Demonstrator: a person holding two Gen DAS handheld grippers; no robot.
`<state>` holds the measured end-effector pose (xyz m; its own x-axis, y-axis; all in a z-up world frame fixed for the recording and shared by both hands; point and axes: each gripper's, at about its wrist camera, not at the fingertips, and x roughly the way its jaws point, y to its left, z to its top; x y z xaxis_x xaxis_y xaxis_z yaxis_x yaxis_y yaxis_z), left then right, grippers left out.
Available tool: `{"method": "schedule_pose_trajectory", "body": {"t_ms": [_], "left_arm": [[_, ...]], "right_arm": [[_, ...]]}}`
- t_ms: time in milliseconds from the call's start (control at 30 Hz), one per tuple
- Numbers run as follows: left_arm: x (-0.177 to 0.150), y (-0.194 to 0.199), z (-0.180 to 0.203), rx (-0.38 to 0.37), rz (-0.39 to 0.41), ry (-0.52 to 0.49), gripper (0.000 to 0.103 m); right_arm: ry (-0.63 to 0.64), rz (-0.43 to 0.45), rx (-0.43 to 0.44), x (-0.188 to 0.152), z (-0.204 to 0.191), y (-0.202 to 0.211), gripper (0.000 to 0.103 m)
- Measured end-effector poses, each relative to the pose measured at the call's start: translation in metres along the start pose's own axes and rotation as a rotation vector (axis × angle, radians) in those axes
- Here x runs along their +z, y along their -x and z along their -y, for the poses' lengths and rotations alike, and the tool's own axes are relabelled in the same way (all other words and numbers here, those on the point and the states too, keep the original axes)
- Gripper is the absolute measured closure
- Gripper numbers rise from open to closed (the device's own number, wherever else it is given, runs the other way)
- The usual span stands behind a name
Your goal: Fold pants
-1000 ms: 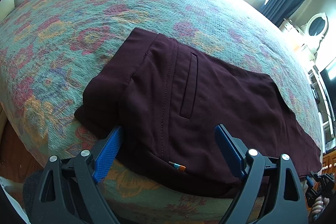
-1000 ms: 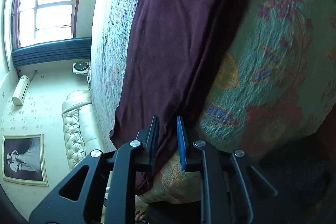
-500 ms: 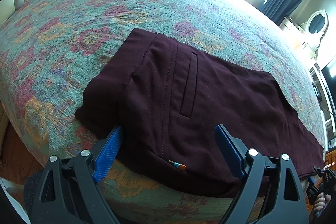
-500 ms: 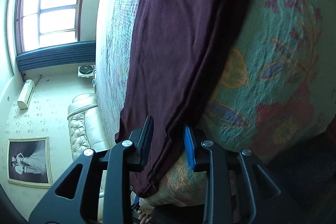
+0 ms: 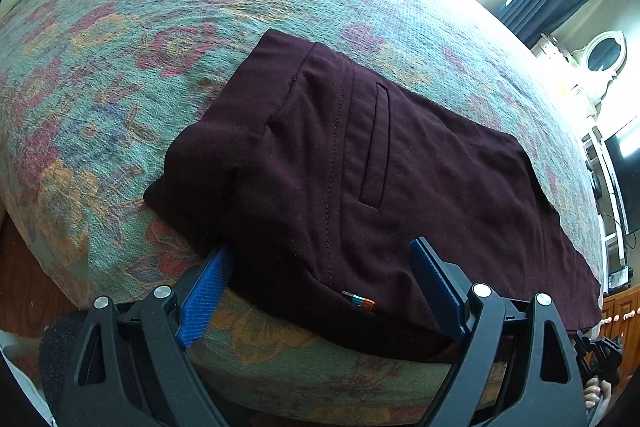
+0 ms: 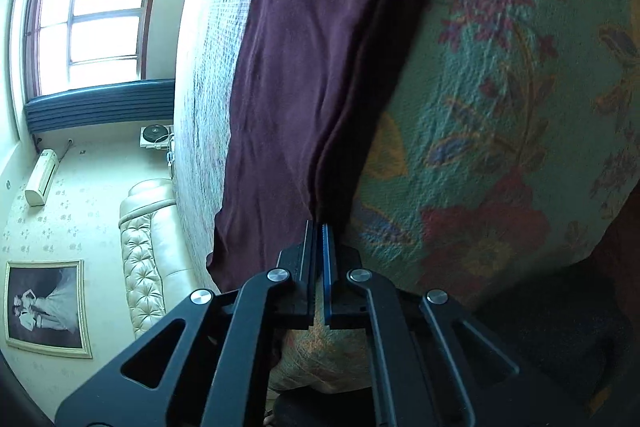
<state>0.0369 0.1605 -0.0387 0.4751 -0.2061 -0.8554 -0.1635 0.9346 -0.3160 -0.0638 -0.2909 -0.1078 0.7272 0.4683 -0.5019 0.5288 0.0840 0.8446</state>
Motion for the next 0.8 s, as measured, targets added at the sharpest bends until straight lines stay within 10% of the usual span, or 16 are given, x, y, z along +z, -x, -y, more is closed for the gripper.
{"method": "schedule_pose_trajectory", "body": {"t_ms": [533,800], "left_arm": [[-0.004,-0.003,0.004,0.027,-0.011,-0.066,0.016],[0.001,-0.004,-0.001,0.011,-0.017,-0.059,0.016]], "right_arm": [[0.038,-0.405,0.074,-0.098,-0.051,-0.106,0.080],[0.127,-0.368,0.017,-0.114,-0.073,-0.114,0.074]]}}
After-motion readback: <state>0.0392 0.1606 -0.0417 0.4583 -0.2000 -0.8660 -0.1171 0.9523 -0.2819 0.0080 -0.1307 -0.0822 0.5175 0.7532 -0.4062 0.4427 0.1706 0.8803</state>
